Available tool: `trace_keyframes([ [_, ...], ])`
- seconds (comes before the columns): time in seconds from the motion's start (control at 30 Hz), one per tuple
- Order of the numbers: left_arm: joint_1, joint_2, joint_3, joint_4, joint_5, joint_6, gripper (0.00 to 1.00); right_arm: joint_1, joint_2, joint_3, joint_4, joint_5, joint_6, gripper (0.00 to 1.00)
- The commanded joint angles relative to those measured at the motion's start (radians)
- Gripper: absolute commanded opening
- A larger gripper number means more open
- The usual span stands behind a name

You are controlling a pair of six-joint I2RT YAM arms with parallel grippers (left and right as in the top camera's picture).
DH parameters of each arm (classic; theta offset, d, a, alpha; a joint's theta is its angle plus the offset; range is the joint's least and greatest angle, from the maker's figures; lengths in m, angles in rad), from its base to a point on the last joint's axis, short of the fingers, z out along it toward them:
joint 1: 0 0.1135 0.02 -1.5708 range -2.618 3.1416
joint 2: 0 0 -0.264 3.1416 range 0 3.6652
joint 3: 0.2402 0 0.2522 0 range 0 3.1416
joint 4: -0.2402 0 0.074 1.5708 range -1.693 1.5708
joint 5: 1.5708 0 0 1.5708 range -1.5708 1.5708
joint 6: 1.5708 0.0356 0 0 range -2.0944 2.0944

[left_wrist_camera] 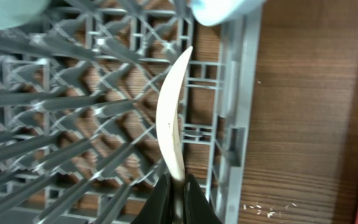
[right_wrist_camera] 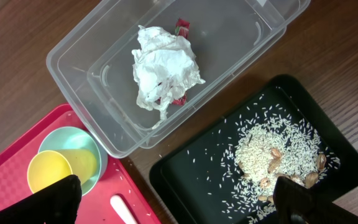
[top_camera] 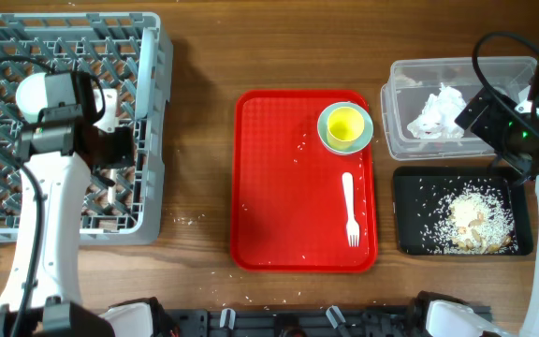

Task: Sort waste into correct bins and load items into the dishwasher rack
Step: 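Carry the white spoon to the dish rack and drop it in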

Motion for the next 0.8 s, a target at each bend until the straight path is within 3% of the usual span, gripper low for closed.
trace_keyframes([
  [0.0,0.003,0.053,-0.005,-0.003,0.047,0.047,0.04,0.0,-0.005,0.011,0.002,-0.005,0.004,1.0],
  [0.27,0.003,0.096,-0.005,0.001,0.047,0.047,0.07,0.0,-0.005,0.011,0.002,-0.005,0.005,1.0],
  [0.3,0.003,0.096,-0.005,0.002,0.047,0.047,0.1,0.0,-0.005,0.011,0.002,-0.005,0.004,1.0],
  [0.37,0.003,0.096,-0.005,0.005,0.047,0.046,0.32,0.0,-0.005,0.011,0.002,-0.005,0.004,1.0],
  [0.47,0.003,0.096,-0.005,0.005,0.047,0.046,0.36,0.0,-0.005,0.011,0.002,-0.005,0.004,1.0],
  [0.5,0.003,0.096,-0.005,0.005,0.047,0.046,0.43,0.0,-0.005,0.011,0.002,-0.005,0.004,0.99],
  [0.77,0.002,0.066,-0.004,0.009,0.063,0.013,0.46,0.0,-0.005,0.011,0.002,-0.005,0.003,1.0],
])
